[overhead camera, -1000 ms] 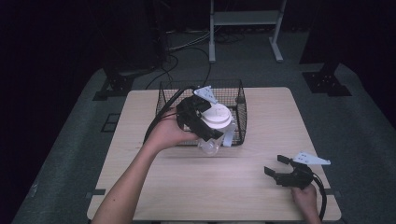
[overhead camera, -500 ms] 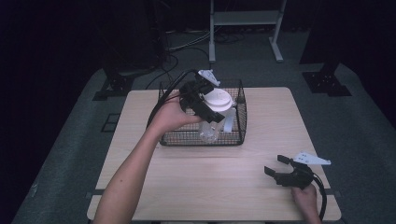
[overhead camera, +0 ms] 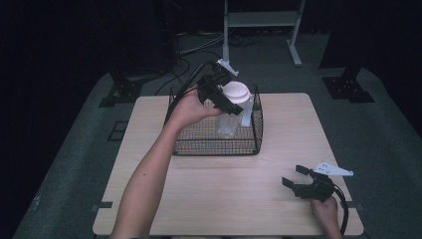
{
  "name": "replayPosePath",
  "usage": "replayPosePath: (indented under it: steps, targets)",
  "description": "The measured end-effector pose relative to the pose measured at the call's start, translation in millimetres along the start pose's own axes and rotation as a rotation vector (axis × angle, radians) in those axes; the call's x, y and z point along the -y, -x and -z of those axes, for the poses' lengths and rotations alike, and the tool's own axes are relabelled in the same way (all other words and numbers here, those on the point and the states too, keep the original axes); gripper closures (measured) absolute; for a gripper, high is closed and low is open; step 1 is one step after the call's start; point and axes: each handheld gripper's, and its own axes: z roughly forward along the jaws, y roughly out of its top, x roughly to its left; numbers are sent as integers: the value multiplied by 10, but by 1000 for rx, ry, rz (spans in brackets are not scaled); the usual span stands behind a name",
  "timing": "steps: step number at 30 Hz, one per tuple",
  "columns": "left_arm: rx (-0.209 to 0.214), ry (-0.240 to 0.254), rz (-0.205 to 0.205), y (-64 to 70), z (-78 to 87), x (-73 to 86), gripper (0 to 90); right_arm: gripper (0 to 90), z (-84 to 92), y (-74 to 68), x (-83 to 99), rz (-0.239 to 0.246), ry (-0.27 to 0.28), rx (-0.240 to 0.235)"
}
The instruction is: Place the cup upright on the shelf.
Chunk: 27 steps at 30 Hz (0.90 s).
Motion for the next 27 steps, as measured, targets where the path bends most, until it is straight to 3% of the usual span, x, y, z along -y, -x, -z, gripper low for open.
replayPosePath:
  steps: [8,18,27]
  targets:
    - [-14,10,80,-233,-165,16,58,129,4,2,0,-3,2,-2]
    - [-52,-5,113,-403,-340,48,58,129,5,11,-2,-2,8,-2]
    - [-57,-35,130,-476,-582,93,58,129,8,14,-3,-4,11,-5]
